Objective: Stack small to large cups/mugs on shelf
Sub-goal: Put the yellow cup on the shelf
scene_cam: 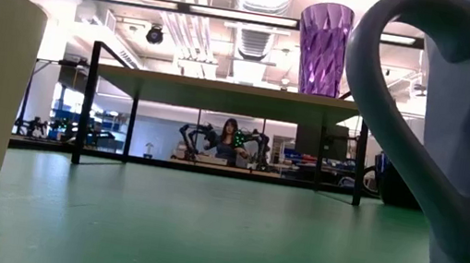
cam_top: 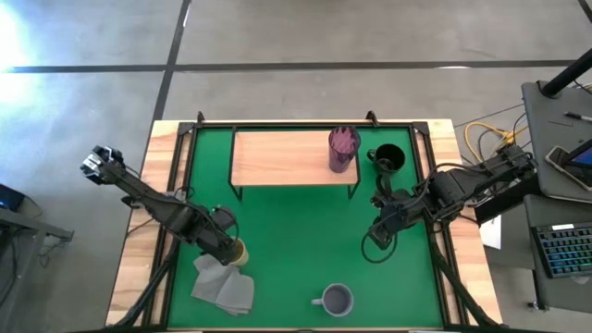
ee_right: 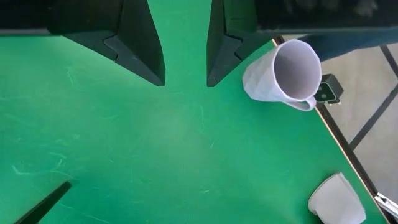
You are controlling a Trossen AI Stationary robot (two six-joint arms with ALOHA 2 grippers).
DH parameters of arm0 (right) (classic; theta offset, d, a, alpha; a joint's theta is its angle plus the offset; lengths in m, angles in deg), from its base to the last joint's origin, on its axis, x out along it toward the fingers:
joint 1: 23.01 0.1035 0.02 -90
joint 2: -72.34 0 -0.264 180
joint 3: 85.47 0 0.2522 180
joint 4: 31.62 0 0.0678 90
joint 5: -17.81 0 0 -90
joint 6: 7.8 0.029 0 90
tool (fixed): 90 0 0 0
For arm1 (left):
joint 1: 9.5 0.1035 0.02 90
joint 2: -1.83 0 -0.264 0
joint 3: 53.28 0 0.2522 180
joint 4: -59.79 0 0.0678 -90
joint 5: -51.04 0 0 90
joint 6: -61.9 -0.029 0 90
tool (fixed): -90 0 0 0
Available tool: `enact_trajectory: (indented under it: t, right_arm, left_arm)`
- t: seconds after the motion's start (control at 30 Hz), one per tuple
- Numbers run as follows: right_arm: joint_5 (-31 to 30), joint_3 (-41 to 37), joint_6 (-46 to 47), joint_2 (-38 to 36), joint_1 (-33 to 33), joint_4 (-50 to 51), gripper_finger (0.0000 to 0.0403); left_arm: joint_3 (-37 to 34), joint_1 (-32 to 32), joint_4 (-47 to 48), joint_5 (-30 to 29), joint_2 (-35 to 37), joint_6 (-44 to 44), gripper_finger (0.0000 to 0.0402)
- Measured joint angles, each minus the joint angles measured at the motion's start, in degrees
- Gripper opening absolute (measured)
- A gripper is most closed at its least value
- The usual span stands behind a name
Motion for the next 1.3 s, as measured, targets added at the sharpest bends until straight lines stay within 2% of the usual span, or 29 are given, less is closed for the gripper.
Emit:
enact_trajectory:
  t: [0.13, 0.23, 0.47, 0.6, 0.77, 0.87, 1.0, 1.3]
  right_arm:
    - [0.0, 0.0, -1.1, 0.0, 0.0, 0.0, 0.0107]
    - [0.0, 0.0, -1.4, -0.1, 0.0, 0.0, 0.0104]
    - [0.0, 0.1, -1.4, -0.2, 0.0, 0.1, 0.0097]
    - [0.0, 0.2, -1.4, -0.5, 0.0, 0.1, 0.0095]
    - [0.0, 0.3, -0.1, -0.8, 0.0, 0.2, 0.0094]
    - [0.0, 0.3, 1.1, -1.1, 0.1, 0.3, 0.0093]
    - [0.0, 0.3, 1.6, -1.3, 0.2, 0.3, 0.0093]
    - [-1.9, 0.3, 1.6, -1.7, 0.1, 0.2, 0.0093]
  left_arm:
    - [-1.4, 0.0, -2.9, 1.0, -1.2, -0.9, 0.0133]
    - [-2.2, 0.2, -6.3, 0.9, -2.4, -2.3, 0.0118]
    - [-1.5, 2.4, -11.9, 1.0, -5.7, -6.2, 0.0011]
    - [-0.5, 7.0, -14.9, -0.2, -6.5, -11.0, 0.0006]
    - [1.5, 15.8, -23.9, -0.3, -7.9, -20.5, 0.0002]
    - [4.9, 20.6, -28.2, 0.6, -10.5, -27.1, 0.0001]
    - [12.3, 25.1, -28.1, 3.5, -16.7, -34.9, 0.0001]
    - [30.6, 27.6, -22.2, 7.2, -30.7, -46.1, 0.0000]
